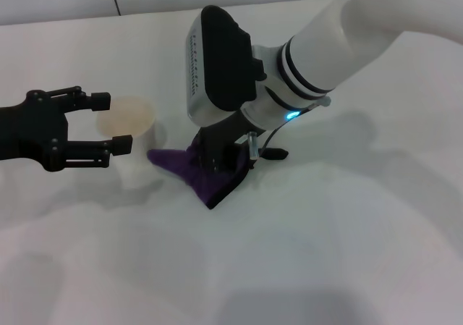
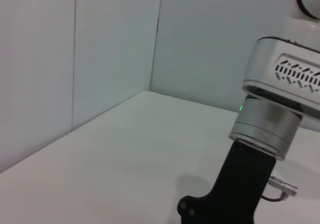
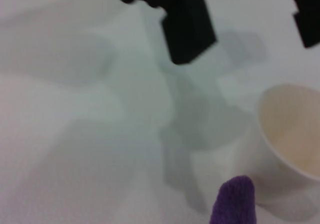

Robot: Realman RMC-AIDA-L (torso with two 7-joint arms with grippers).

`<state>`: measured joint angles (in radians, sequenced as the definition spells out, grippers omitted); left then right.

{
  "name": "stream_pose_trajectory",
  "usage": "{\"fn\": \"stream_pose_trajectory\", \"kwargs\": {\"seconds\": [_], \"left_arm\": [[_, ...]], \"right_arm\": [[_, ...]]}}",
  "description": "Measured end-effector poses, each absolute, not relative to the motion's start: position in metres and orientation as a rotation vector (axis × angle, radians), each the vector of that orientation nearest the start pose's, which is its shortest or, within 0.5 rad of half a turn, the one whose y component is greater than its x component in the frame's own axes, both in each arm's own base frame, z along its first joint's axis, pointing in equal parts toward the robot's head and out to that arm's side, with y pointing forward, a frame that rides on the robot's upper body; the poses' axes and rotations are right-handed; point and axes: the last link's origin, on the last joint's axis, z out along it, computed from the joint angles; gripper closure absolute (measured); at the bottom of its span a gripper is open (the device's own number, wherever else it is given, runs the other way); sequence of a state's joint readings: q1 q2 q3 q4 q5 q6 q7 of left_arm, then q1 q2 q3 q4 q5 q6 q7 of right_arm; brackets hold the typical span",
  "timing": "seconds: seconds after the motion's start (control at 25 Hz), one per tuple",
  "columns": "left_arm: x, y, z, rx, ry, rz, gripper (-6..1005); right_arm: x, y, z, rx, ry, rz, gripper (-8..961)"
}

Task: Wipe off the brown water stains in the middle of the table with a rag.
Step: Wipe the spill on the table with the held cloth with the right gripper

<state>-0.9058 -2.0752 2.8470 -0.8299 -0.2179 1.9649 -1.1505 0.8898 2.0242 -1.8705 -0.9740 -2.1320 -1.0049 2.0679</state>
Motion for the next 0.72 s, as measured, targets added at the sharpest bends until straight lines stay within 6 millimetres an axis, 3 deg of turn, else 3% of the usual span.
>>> {"fn": "stream_pose_trajectory", "kwargs": {"seconds": [0.32, 0.72], "left_arm": [[-0.241, 0.339, 0.049, -2.842, -0.431, -0.618, 124], [-0.241, 0.339, 0.048, -2.844, -0.43, -0.619, 124]], "right_arm": [[0.101, 0.379, -0.103, -2.92, -0.101, -0.318, 886], [0.111, 0.357, -0.114, -3.007, -0.179, -0.456, 885]]}}
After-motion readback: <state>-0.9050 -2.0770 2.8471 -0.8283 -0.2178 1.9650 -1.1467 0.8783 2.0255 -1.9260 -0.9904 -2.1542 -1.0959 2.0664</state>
